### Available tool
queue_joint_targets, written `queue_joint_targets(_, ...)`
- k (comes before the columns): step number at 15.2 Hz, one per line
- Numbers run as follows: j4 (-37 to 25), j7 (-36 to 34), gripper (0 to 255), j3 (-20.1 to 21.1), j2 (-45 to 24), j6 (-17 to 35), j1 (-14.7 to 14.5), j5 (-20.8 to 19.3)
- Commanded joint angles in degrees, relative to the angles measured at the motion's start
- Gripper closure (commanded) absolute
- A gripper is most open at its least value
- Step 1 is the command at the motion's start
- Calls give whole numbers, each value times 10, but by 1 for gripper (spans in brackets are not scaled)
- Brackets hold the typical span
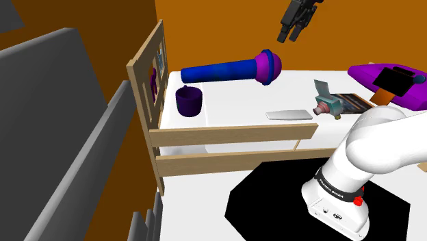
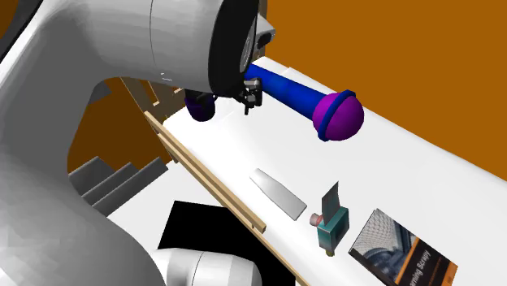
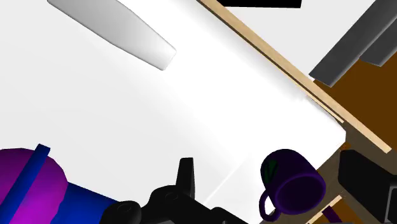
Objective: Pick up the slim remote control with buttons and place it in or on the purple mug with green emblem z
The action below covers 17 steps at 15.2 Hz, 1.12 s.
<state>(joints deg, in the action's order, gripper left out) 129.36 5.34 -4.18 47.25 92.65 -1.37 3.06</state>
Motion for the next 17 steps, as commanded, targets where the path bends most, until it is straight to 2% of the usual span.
queue_joint_targets(1, 0, 0, 0, 0, 0, 0, 0, 0)
queue_joint_targets(9, 153, 174, 0, -65, 55, 62, -27, -65)
queue_joint_targets(17, 269, 354, 0, -155, 64, 141, -33, -163)
